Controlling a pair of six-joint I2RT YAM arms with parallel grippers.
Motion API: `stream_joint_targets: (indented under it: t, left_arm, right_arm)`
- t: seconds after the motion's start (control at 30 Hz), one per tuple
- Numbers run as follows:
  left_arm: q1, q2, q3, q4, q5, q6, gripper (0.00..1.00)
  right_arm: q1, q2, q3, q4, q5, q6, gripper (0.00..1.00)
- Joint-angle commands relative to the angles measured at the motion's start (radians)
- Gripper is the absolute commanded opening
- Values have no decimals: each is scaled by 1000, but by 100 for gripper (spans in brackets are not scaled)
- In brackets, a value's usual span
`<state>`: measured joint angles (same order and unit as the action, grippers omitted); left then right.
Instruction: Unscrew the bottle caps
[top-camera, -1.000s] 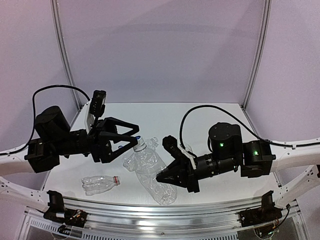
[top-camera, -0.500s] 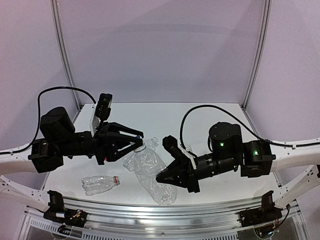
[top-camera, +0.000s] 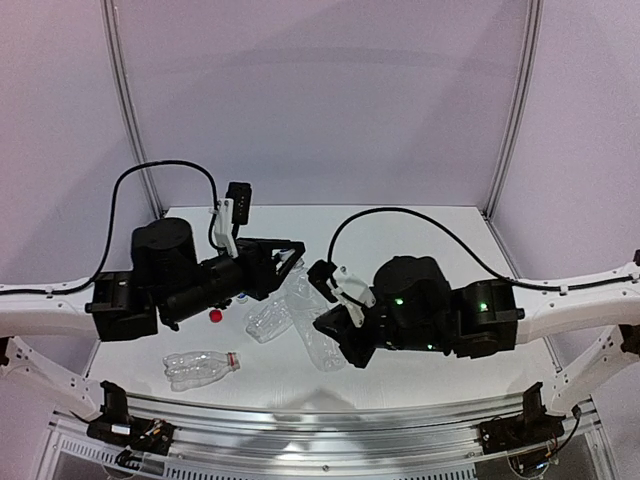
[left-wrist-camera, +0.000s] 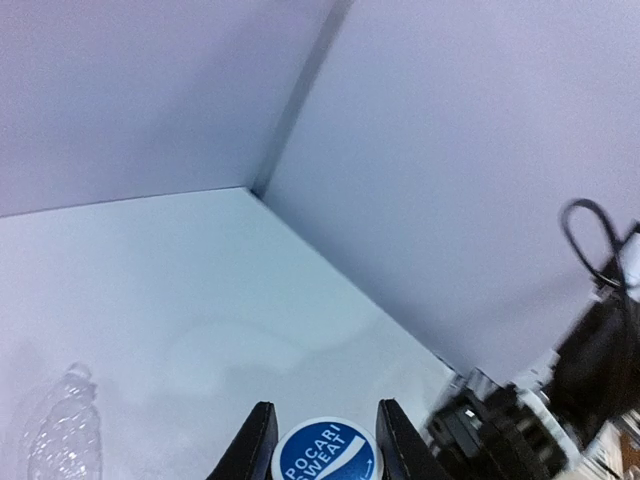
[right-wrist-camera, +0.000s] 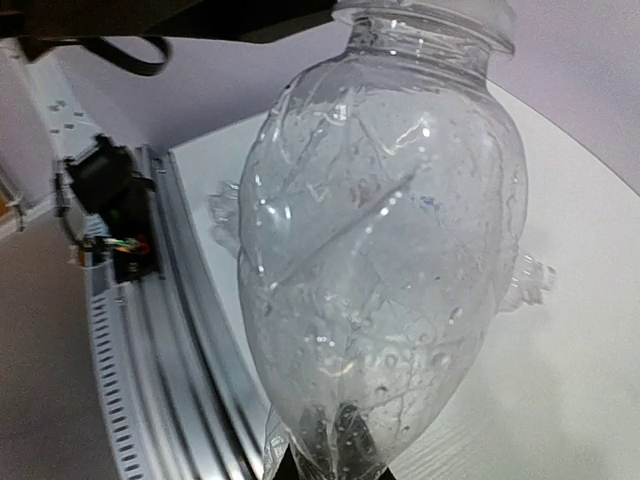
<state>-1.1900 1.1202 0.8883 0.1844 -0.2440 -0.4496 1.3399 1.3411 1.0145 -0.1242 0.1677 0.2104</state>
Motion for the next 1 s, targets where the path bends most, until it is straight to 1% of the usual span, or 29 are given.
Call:
stream_joint_targets:
  t: [0.0, 0.07, 0.17, 0.33, 0.4, 0.5, 0.6, 0.67, 0.73, 0.97]
  left_arm:
    - [-63, 131, 66, -113, -244, -118, 22]
    - [-66, 170, 83, -125, -292, -161, 21]
    - [-66, 203, 90, -129, -311, -196, 21]
    - [-67, 194, 85, -130, -295, -202, 22]
    - [-66, 187, 76, -114, -271, -205, 25]
    - [-66, 177, 61, -76, -225, -202, 30]
    - [-66, 163, 42, -45, -181, -193, 42]
    - [-66, 148, 34, -43, -175, -189, 50]
    - [-66, 124, 21, -40, -175, -185, 55]
    - [-66, 40, -6, -64, -175, -155, 62]
  right_arm:
    - [19, 118, 90, -128, 337, 36, 0]
    - [20, 136, 100, -142, 377, 45, 0]
    - [19, 143, 104, -147, 395, 50, 0]
    - [20, 143, 102, -144, 384, 46, 0]
    - [19, 142, 102, -143, 377, 44, 0]
    - [20, 137, 98, -140, 375, 44, 0]
    - [20, 123, 92, -140, 382, 49, 0]
    - [20, 112, 84, -140, 389, 53, 0]
    - [20, 101, 78, -137, 395, 55, 0]
    - [19, 69, 61, -135, 405, 60, 0]
